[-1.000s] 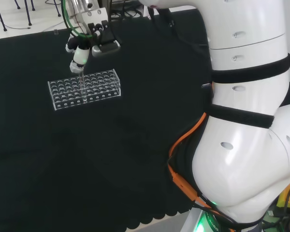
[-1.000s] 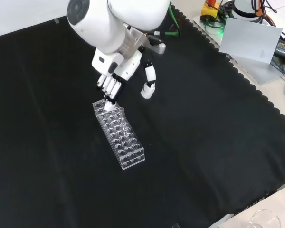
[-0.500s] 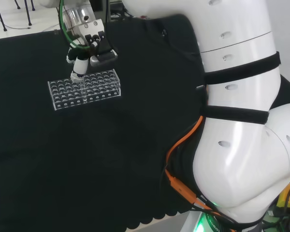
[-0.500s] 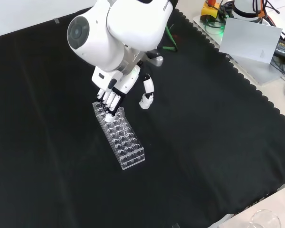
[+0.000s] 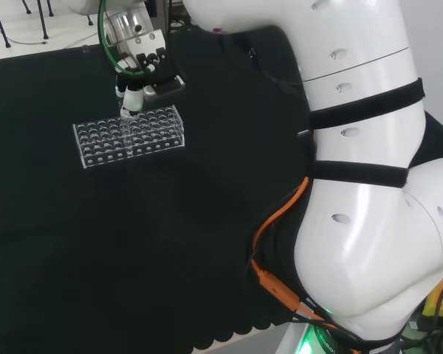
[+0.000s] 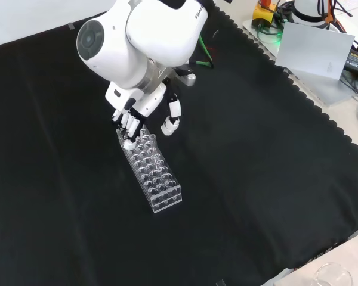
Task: Pick up the test tube.
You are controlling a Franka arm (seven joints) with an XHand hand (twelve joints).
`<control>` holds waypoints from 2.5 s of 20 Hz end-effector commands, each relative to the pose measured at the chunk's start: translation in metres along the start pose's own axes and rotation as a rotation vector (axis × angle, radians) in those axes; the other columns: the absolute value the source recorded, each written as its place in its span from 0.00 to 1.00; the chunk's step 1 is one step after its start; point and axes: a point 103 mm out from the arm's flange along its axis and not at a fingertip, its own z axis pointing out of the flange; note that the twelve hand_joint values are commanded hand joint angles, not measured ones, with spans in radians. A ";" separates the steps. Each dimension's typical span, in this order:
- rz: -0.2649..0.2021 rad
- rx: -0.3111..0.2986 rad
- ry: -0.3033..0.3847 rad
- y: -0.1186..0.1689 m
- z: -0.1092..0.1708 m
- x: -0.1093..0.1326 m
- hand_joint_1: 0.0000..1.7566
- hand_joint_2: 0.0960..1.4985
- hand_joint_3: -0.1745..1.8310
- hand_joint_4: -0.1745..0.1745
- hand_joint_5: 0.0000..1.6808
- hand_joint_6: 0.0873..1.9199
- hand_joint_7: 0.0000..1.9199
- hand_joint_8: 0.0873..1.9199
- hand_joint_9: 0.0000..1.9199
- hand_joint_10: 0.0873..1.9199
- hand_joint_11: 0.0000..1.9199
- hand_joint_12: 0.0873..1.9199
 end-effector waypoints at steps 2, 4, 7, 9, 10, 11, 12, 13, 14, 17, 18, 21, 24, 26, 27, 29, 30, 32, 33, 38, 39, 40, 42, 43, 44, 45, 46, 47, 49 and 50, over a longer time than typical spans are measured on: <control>0.031 -0.040 0.075 -0.005 -0.003 0.001 0.57 0.39 0.44 0.08 0.22 0.30 0.39 0.41 0.31 0.43 0.11 0.79; 0.024 -0.039 0.086 -0.005 -0.003 0.007 0.57 0.39 0.44 0.07 0.21 0.35 0.40 0.42 0.32 0.43 0.12 0.79; 0.006 -0.034 0.086 -0.005 -0.001 0.016 0.57 0.38 0.44 0.07 0.20 0.38 0.41 0.42 0.32 0.43 0.12 0.79; -0.005 -0.031 0.080 -0.005 0.000 0.022 0.57 0.38 0.45 0.07 0.20 0.38 0.41 0.42 0.32 0.43 0.12 0.79; -0.009 -0.029 0.079 -0.005 0.001 0.024 0.57 0.38 0.45 0.07 0.20 0.38 0.41 0.42 0.32 0.43 0.12 0.79; -0.013 -0.026 0.076 -0.006 0.002 0.026 0.57 0.38 0.45 0.07 0.20 0.38 0.41 0.42 0.32 0.43 0.12 0.79; -0.016 -0.024 0.072 -0.006 0.003 0.028 0.58 0.38 0.45 0.07 0.20 0.38 0.41 0.42 0.32 0.43 0.12 0.79; -0.020 -0.023 0.068 -0.006 0.004 0.029 0.58 0.38 0.45 0.07 0.20 0.38 0.41 0.42 0.32 0.43 0.12 0.79; -0.021 -0.021 0.063 -0.005 0.005 0.031 0.58 0.38 0.45 0.07 0.20 0.38 0.41 0.42 0.32 0.43 0.12 0.79; -0.004 -0.027 0.044 -0.003 0.009 0.032 0.58 0.38 0.46 0.07 0.21 0.40 0.42 0.42 0.33 0.43 0.12 0.79; 0.008 -0.035 0.036 -0.001 0.010 0.032 0.59 0.37 0.46 0.06 0.22 0.41 0.43 0.42 0.34 0.43 0.12 0.79; 0.049 -0.062 0.029 0.002 0.012 0.032 0.60 0.37 0.47 0.01 0.28 0.46 0.49 0.40 0.39 0.41 0.14 0.78; 0.098 -0.091 0.053 0.005 0.011 0.032 0.61 0.36 0.48 0.00 0.36 0.48 0.56 0.38 0.45 0.37 0.17 0.77; 0.127 -0.107 0.072 0.007 0.010 0.032 0.62 0.35 0.47 0.00 0.40 0.48 0.61 0.38 0.49 0.36 0.18 0.76; 0.141 -0.109 0.087 0.008 0.008 0.033 0.62 0.34 0.47 0.00 0.43 0.48 0.63 0.37 0.51 0.35 0.19 0.76; 0.155 -0.115 0.108 0.011 0.005 0.036 0.63 0.34 0.47 0.00 0.46 0.47 0.67 0.36 0.54 0.34 0.19 0.76; 0.156 -0.115 0.110 0.012 0.004 0.037 0.63 0.33 0.47 0.00 0.47 0.47 0.68 0.35 0.55 0.33 0.20 0.76; 0.155 -0.116 0.109 0.015 0.000 0.041 0.63 0.32 0.47 0.00 0.47 0.47 0.69 0.35 0.56 0.33 0.20 0.76; 0.155 -0.116 0.111 0.017 -0.001 0.042 0.63 0.32 0.47 0.00 0.47 0.47 0.69 0.35 0.57 0.33 0.20 0.76; 0.169 -0.139 0.120 0.021 -0.004 0.045 0.65 0.32 0.46 0.00 0.51 0.46 0.74 0.32 0.60 0.31 0.22 0.74; 0.171 -0.156 0.102 0.021 -0.005 0.047 0.66 0.39 0.42 0.00 0.57 0.44 0.76 0.31 0.62 0.31 0.24 0.74; 0.169 -0.170 0.081 0.021 -0.005 0.049 0.69 0.41 0.40 0.00 0.63 0.40 0.73 0.32 0.64 0.31 0.26 0.72; 0.179 -0.194 0.059 0.021 -0.005 0.051 0.76 0.39 0.42 0.00 0.70 0.37 0.70 0.35 0.65 0.32 0.32 0.69; 0.180 -0.200 0.055 0.020 -0.005 0.052 0.78 0.39 0.43 0.00 0.70 0.38 0.70 0.38 0.64 0.32 0.34 0.67; 0.182 -0.210 0.052 0.020 -0.005 0.052 0.80 0.38 0.45 0.00 0.71 0.38 0.70 0.39 0.63 0.33 0.37 0.66; 0.180 -0.218 0.050 0.019 -0.005 0.051 0.81 0.36 0.46 0.00 0.71 0.38 0.70 0.40 0.62 0.33 0.39 0.65; 0.180 -0.228 0.047 0.018 -0.005 0.051 0.81 0.35 0.48 0.00 0.72 0.38 0.70 0.41 0.63 0.34 0.41 0.64; 0.177 -0.240 0.047 0.018 -0.006 0.051 0.81 0.34 0.49 0.00 0.73 0.38 0.71 0.40 0.63 0.33 0.43 0.64; 0.171 -0.254 0.040 0.017 -0.008 0.051 0.82 0.32 0.49 0.00 0.75 0.34 0.72 0.36 0.66 0.29 0.46 0.63; 0.169 -0.261 0.040 0.017 -0.009 0.051 0.82 0.31 0.50 0.00 0.77 0.32 0.74 0.34 0.67 0.27 0.47 0.62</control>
